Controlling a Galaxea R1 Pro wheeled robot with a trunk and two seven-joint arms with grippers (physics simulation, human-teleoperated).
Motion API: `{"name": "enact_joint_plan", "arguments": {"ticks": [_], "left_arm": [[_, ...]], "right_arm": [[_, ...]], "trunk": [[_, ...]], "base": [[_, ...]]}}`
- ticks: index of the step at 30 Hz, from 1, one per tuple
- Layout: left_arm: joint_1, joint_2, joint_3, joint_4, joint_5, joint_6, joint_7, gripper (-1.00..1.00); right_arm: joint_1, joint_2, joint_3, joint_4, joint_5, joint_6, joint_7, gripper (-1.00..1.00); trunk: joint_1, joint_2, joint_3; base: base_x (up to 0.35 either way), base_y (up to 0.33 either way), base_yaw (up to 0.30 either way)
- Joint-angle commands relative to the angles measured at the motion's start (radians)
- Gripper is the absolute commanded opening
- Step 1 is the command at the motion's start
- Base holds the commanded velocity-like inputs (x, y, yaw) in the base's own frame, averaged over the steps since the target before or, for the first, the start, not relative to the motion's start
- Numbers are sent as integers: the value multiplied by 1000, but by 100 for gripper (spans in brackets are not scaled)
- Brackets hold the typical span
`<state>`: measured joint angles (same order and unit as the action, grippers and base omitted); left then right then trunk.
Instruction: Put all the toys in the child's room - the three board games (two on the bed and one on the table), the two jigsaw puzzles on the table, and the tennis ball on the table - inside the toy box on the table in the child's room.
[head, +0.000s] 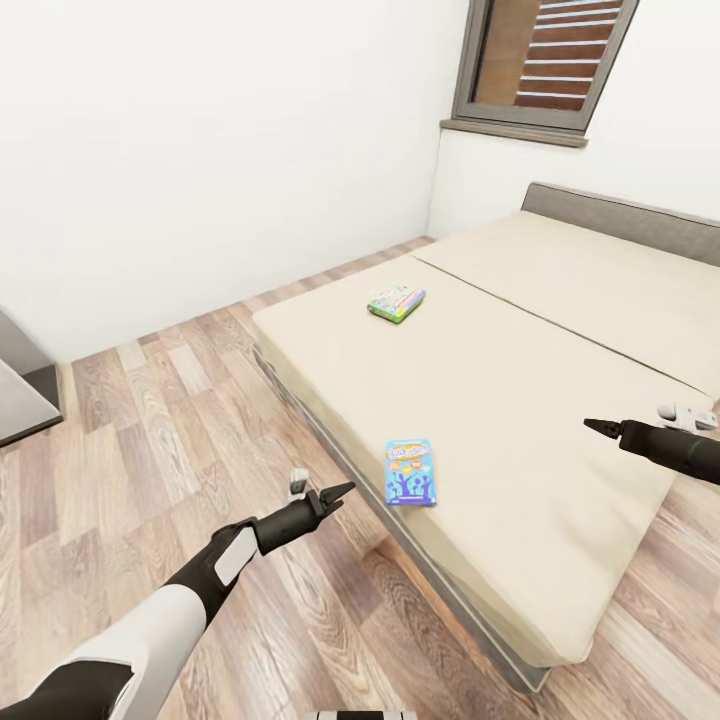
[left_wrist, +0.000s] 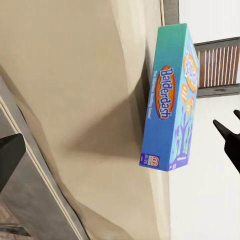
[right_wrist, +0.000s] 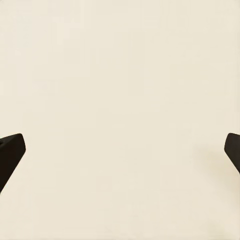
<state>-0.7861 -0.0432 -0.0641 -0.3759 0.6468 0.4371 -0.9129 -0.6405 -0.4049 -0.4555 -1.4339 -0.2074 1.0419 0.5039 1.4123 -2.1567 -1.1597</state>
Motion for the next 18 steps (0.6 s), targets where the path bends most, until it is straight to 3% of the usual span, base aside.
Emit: {"name": "enact_joint_plan", "arguments": {"ticks": [1,7,18], "left_arm": [[0,0,-5,0,11,8,0,100],[0,-1,-5,0,11,8,-1,100],[1,-3,-6,0,12,9,-3,100]], "right_arm": [[-1,0,-1,-1,0,5,4,100],[-1,0,-1,0,0,5,4,100],[-1,0,-1,0,0,5,4,100]], "trunk": [[0,0,-1],[0,0,-1],[0,0,-1]], "base": [[3,0,0],[2,0,-21],[1,0,-127]]}}
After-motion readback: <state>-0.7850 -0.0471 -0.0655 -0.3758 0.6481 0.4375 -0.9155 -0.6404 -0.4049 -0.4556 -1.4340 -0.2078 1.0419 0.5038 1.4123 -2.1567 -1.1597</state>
